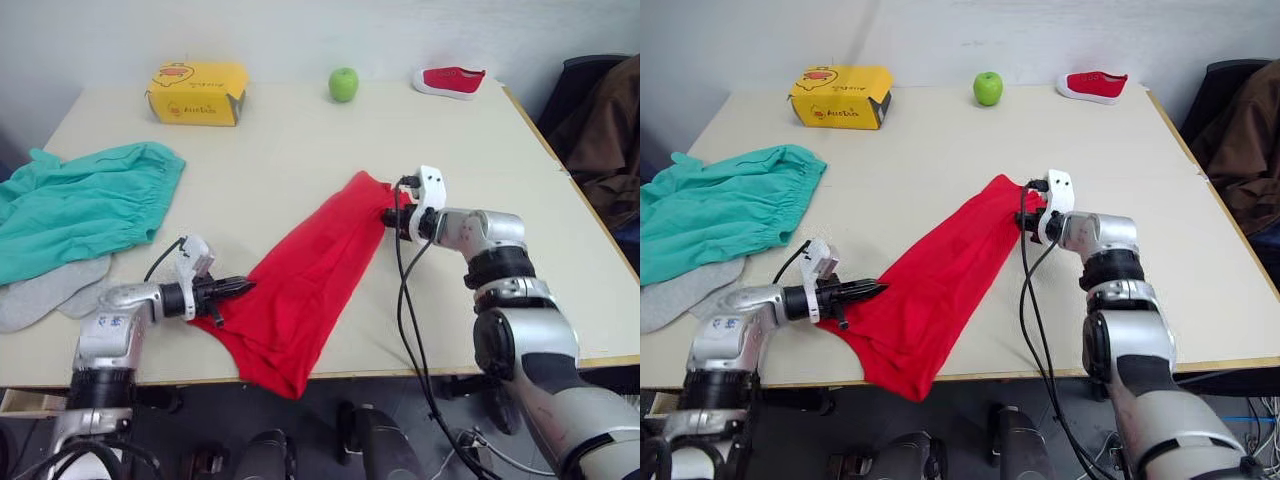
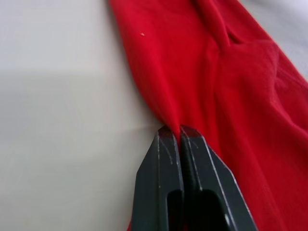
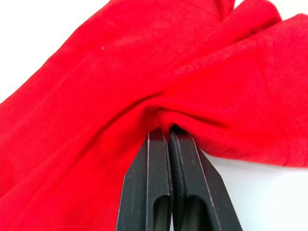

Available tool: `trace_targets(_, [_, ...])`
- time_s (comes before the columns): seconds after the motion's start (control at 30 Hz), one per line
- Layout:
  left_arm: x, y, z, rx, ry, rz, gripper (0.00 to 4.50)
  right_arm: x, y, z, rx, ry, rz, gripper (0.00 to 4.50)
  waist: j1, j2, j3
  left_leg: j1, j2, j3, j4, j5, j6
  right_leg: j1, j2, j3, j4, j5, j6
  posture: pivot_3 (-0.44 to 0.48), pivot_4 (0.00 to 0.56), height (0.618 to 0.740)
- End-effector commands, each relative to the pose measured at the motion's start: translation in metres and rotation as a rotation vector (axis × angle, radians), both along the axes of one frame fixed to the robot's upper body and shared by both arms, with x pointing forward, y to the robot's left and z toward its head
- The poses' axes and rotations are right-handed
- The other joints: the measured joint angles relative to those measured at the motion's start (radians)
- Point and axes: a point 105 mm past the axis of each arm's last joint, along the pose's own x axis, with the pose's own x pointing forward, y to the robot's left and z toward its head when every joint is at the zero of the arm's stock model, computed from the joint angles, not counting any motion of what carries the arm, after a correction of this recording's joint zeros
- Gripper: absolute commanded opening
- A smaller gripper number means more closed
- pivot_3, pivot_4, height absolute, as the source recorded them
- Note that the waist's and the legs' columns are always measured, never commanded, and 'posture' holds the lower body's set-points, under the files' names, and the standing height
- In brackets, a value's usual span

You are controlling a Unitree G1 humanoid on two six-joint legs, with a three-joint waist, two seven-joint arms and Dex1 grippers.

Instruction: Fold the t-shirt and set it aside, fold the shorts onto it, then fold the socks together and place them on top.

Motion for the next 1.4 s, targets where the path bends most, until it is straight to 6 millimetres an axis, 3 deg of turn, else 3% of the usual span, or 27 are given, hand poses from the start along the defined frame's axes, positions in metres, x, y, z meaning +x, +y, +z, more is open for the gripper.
trace_targets(0.03, [-0.010,-0.010,0.015,-0.060,-0.037,0.090,0.00,0.009,0.005,0.013,-0.043,-0.078,0.021,0.02,0.004,0.000,0.000,0.000,0.000,0.000,0.000,0.000,0.000,0.000,0.000,0.000,0.000,0.000,0.000,0.000,0.150,0.740])
trace_targets(0.17, [-0.023,-0.017,0.013,-0.075,-0.027,0.150,0.00,0.011,0.010,0.018,-0.057,-0.098,0.044,0.02,0.004,0.000,0.000,0.000,0.000,0.000,0.000,0.000,-0.001,0.000,0.000,0.000,-0.001,0.000,0.000,0.000,0.150,0.740])
trace_targets(0.37, [-0.025,-0.002,-0.001,-0.024,0.029,0.247,0.00,0.009,0.017,0.011,-0.142,-0.120,0.117,0.02,0.001,0.000,0.000,0.000,0.000,0.000,-0.001,0.001,-0.002,0.000,0.000,0.000,0.000,0.000,0.000,0.000,0.150,0.740])
trace_targets(0.47, [-0.026,-0.003,-0.004,-0.012,0.034,0.235,0.61,0.007,0.018,0.009,-0.175,-0.144,0.163,0.00,0.002,0.000,0.000,0.000,0.000,0.000,-0.001,0.001,-0.002,0.000,0.000,0.000,0.000,0.000,0.000,0.000,0.150,0.740])
trace_targets(0.57, [-0.029,-0.003,-0.002,0.013,0.019,0.204,1.57,0.006,0.016,0.016,-0.192,-0.192,0.202,0.00,0.003,0.000,0.000,0.000,0.000,0.000,-0.001,0.001,-0.002,0.000,0.000,0.000,0.000,0.000,0.000,0.000,0.150,0.740])
trace_targets(0.7, [-0.030,0.005,0.019,0.011,-0.007,0.163,2.78,0.001,0.010,0.029,-0.149,-0.195,0.237,0.97,0.002,0.001,0.001,0.000,0.000,0.000,-0.001,0.001,-0.002,0.000,0.000,0.000,0.000,0.000,0.000,0.000,0.150,0.740])
trace_targets(0.87, [-0.033,0.014,0.047,0.026,-0.032,0.043,4.37,-0.016,-0.015,0.039,-0.183,-0.153,0.289,2.71,0.005,0.002,0.002,0.000,0.000,-0.002,-0.001,0.001,-0.003,0.000,0.000,-0.001,-0.001,-0.001,-0.001,0.000,0.150,0.740])
trace_targets(1.03, [-0.016,0.023,0.061,0.034,-0.029,0.003,4.50,-0.056,-0.030,0.045,-0.114,-0.060,0.321,4.45,0.011,0.003,0.002,-0.003,0.000,-0.005,-0.001,0.000,-0.002,0.000,0.000,-0.004,-0.005,0.000,-0.001,0.000,0.150,0.740])
trace_targets(1.17, [0.011,0.016,0.064,0.090,-0.023,-0.065,4.50,-0.097,-0.025,0.041,-0.030,0.038,0.394,4.45,0.014,0.004,0.002,-0.004,0.000,-0.006,-0.001,0.000,-0.002,0.000,0.000,-0.005,-0.006,0.000,-0.001,0.000,0.150,0.740])
trace_targets(1.4, [0.063,-0.015,0.065,0.088,-0.008,-0.134,4.50,-0.153,0.009,0.011,0.051,0.164,0.504,4.45,0.017,0.004,0.002,-0.003,0.000,-0.006,-0.001,0.001,-0.003,0.000,0.001,-0.006,-0.004,0.000,0.000,0.000,0.150,0.740])
